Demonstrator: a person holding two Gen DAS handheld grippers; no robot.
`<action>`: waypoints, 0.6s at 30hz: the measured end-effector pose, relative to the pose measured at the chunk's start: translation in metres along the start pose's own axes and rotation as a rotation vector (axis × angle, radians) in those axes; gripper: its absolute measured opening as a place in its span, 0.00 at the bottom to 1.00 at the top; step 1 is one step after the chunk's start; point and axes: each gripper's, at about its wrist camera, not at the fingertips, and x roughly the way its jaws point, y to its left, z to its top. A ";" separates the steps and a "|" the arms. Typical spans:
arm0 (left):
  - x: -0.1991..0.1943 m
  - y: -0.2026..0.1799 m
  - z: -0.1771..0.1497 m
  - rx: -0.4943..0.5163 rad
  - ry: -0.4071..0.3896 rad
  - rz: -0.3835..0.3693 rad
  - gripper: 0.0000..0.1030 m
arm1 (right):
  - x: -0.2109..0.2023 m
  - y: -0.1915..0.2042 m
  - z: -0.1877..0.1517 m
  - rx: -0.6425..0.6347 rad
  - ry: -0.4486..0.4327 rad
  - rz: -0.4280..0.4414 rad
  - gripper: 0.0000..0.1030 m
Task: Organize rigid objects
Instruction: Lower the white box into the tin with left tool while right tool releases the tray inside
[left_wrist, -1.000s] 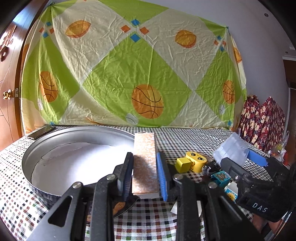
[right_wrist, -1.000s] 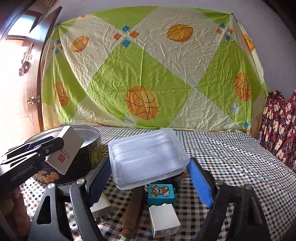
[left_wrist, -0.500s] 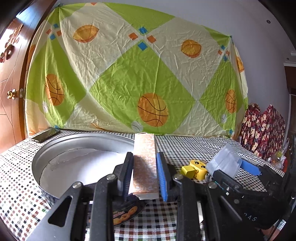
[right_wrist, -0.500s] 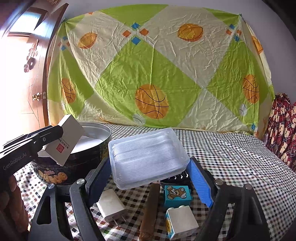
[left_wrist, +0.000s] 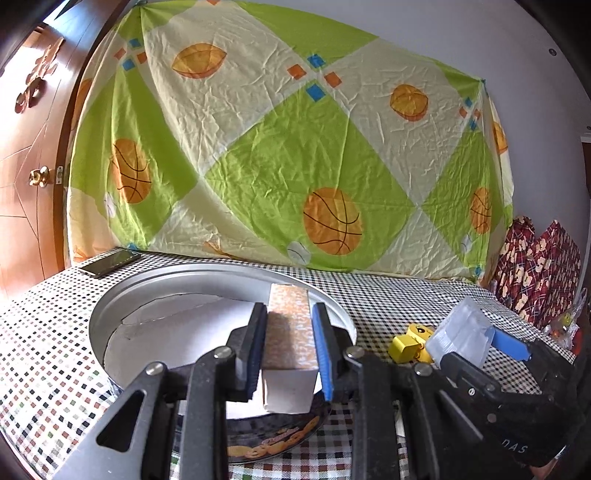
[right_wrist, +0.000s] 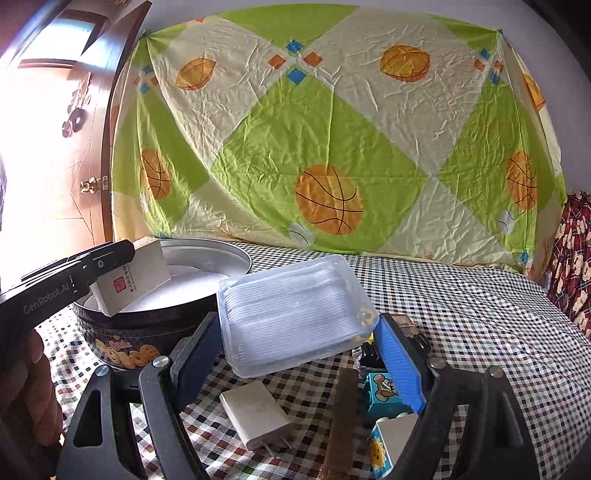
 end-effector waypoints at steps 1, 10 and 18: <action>0.000 0.002 0.000 -0.001 0.001 0.005 0.23 | 0.001 0.002 0.001 0.000 0.004 0.007 0.82; 0.001 0.016 0.002 -0.012 0.002 0.033 0.23 | 0.009 0.021 0.005 -0.019 0.016 0.058 0.82; 0.005 0.028 0.002 -0.017 0.018 0.057 0.23 | 0.018 0.034 0.011 -0.032 0.031 0.090 0.82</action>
